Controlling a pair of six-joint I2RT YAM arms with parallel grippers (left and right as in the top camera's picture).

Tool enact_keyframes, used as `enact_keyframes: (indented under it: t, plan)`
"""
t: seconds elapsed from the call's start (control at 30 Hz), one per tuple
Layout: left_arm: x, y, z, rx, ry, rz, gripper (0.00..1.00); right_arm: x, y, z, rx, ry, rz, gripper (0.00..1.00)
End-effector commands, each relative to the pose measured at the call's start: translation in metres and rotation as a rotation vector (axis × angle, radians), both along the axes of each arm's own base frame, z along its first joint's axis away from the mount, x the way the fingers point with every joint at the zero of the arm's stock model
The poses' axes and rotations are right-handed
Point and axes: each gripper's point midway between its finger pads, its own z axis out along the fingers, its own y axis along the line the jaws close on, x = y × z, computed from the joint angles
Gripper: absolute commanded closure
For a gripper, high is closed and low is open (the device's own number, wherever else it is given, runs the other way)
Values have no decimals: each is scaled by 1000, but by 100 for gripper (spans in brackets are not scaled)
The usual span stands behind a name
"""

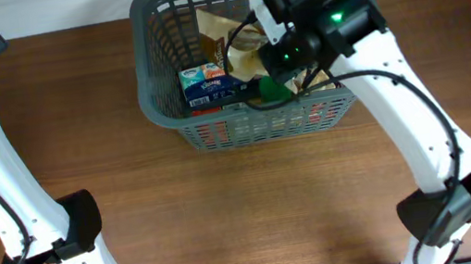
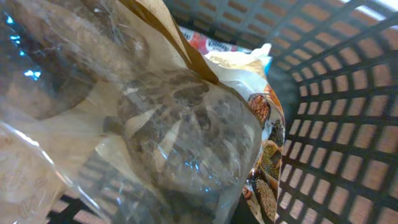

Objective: Pack container
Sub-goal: 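Carry the bag over the basket, lower it in and release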

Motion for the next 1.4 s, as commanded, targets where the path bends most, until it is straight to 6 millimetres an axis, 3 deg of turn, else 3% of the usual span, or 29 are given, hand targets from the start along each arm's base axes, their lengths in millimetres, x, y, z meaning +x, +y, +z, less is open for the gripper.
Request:
enact_keyframes:
  t: [0.0, 0.13, 0.3, 0.33, 0.37, 0.4, 0.43, 1.03, 1.2, 1.37]
  plan:
    - [0, 2, -1, -8, -6, 12, 1, 1, 20, -19, 7, 46, 39, 96]
    - [0, 2, -1, -8, -6, 12, 1, 3, 25, -35, -10, 80, 45, 96]
    - [0, 2, -1, -8, -6, 12, 1, 6, 26, -37, -9, 77, 45, 93]
    - [0, 2, -1, -8, -6, 12, 1, 6, 25, -37, -9, 77, 43, 69]
    - [0, 2, -1, -8, -6, 12, 1, 6, 25, -37, -9, 78, 44, 34]
    - [0, 2, -1, -8, -6, 12, 1, 6, 25, -37, -9, 78, 44, 12]
    - [0, 2, -1, -8, -6, 12, 1, 6, 25, -37, -9, 78, 44, 1]
    - [0, 2, -1, -8, -6, 12, 1, 12, 32, -18, 52, 31, 52, 1]
    - [0, 2, -1, -8, -6, 12, 1, 22, 33, 10, 105, -35, 47, 1]
    - [0, 2, -1, -7, -5, 12, 1, 32, 21, 42, 193, -87, -43, 1]
